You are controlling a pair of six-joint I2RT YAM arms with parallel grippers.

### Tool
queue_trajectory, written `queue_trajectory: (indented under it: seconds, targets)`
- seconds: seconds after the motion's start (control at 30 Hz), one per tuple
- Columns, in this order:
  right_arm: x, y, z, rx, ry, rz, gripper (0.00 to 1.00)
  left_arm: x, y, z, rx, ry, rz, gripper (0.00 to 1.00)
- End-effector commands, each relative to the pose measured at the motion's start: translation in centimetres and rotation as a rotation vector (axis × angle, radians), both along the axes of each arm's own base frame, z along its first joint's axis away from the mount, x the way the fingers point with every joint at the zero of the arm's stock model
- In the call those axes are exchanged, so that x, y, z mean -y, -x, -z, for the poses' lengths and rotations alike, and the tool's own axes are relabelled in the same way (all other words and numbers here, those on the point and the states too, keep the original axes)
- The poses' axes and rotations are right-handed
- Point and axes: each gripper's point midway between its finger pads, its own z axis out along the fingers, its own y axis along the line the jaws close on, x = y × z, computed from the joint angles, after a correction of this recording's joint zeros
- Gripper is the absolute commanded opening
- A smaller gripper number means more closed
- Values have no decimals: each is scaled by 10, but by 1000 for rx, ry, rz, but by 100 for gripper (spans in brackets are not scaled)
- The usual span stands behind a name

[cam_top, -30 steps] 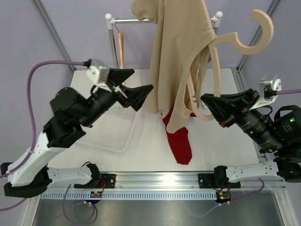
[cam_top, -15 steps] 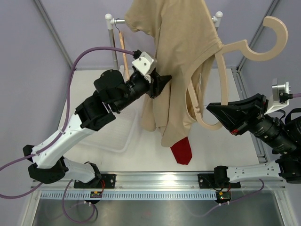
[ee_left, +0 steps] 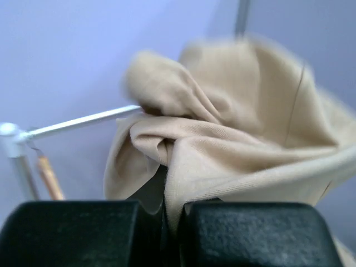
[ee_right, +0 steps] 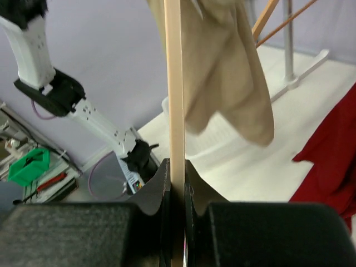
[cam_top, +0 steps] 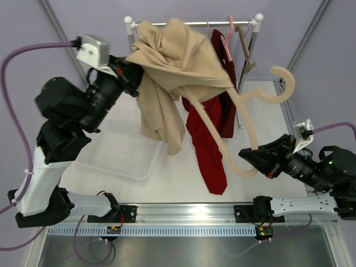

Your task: Remove the t-shirt from the hanger

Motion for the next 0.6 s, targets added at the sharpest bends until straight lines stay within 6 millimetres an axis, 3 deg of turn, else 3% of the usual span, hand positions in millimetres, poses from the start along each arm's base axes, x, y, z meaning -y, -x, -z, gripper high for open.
queue_trajectory:
  seconds: [0.0, 0.07, 0.1, 0.17, 0.3, 0.37, 0.5, 0.53, 0.57]
  targets:
    - [-21, 22, 44, -106, 102, -122, 0, -83, 19, -66, 118, 160, -198, 0]
    - [-29, 35, 62, -124, 169, -194, 0, -101, 16, -75, 158, 126, -295, 0]
    - [-33, 38, 70, -129, 201, -214, 0, -119, 17, -85, 167, 150, -360, 0]
    - [-34, 46, 75, -126, 223, -260, 0, -135, 17, -97, 203, 153, -435, 0]
    - [-22, 56, 81, -117, 254, -314, 0, -178, 21, -112, 207, 219, -617, 0]
    - [-13, 48, 84, -124, 263, -266, 0, -193, 26, -114, 192, 270, -659, 0]
    - [9, 39, 69, -114, 185, -203, 0, -203, 34, -104, 166, 296, -646, 0]
    - [10, 37, 66, -106, 174, -193, 0, -189, 23, -86, 144, 242, -645, 0]
    - [10, 35, 63, -101, 171, -184, 0, -188, 22, -80, 140, 254, -645, 0]
